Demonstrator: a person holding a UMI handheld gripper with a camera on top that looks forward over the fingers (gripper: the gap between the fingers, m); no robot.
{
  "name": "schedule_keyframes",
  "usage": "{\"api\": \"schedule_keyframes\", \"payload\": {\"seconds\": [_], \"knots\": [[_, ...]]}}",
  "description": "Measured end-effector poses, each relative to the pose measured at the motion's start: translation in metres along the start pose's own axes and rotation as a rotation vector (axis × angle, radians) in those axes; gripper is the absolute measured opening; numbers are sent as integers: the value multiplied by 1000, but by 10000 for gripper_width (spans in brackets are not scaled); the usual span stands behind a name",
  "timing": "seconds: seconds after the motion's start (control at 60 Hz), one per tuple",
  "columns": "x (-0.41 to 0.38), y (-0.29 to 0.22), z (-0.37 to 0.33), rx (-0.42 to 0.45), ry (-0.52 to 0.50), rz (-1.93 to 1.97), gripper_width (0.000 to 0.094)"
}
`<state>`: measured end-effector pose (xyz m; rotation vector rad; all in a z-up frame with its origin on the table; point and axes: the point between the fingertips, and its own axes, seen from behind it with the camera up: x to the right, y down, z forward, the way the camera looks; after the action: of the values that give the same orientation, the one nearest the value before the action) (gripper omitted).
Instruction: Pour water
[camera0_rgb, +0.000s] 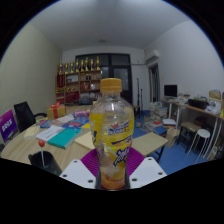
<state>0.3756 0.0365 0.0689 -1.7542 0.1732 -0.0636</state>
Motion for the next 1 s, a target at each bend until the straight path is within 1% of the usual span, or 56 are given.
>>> {"api": "schedule_keyframes", "payload": {"seconds": [0.05, 0.067, 0.083, 0.1, 0.117, 0.183, 0.217, 0.233, 0.267, 0.283, 0.333, 0.383, 0.433, 0.5, 0.633, 0.783, 0.833, 1.0], "knots": [[5, 20, -7, -43, -21, 16, 328], [5, 19, -10, -29, -34, 20, 334], [9, 18, -18, 4, -33, 9, 333], [-4, 22, 4, 3, -31, 1, 327], [-3, 20, 3, 11, -36, -2, 326], [7, 18, -8, -13, -39, -1, 327], [11, 16, -11, -20, -41, 3, 352], [13, 16, -12, -24, -43, 3, 398], [18, 15, -13, -37, -46, 0, 444], [-4, 22, 3, -47, -37, -2, 477], [2, 33, -3, -117, -27, -2, 552], [6, 40, -14, -180, 2, -2, 698], [10, 37, -29, -200, 14, -20, 856], [7, 28, -56, -210, 30, -44, 832], [-10, -6, -121, -233, 52, -8, 830], [-51, -57, -194, -207, 100, 3, 833], [-70, -74, -225, -211, 96, -8, 834], [-116, -111, -284, -202, 102, -25, 828]]}}
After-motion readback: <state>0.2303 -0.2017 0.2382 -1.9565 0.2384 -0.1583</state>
